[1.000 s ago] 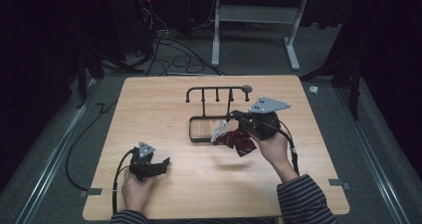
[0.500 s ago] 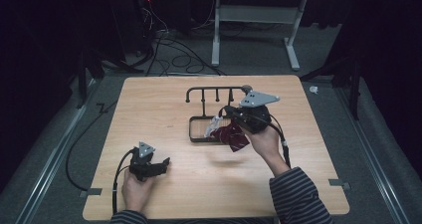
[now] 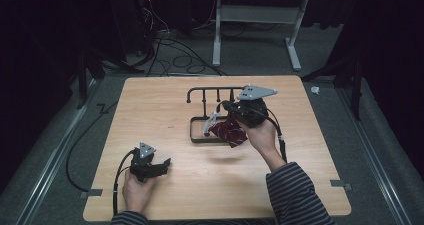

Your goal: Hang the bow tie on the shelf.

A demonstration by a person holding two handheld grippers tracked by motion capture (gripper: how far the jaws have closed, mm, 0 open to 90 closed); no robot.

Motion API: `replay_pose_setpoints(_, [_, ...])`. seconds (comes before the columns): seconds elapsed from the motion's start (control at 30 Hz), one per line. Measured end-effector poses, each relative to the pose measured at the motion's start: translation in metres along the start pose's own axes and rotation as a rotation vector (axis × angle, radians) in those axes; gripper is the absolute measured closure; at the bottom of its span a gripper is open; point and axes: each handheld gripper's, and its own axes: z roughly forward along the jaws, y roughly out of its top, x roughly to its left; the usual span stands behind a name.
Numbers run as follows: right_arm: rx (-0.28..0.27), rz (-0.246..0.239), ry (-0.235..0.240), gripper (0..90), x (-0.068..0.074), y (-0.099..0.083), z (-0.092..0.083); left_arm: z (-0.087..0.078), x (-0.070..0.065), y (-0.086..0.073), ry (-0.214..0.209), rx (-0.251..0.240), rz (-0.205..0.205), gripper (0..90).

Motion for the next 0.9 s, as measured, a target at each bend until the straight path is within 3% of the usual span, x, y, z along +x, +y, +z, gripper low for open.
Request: replay_pose_setpoints(0.9, [0.011, 0.042, -0.042, 90.0, -0.013, 0.019, 0.024, 0.000, 0.000, 0.000, -0.002, 0.001, 0.000, 22.0])
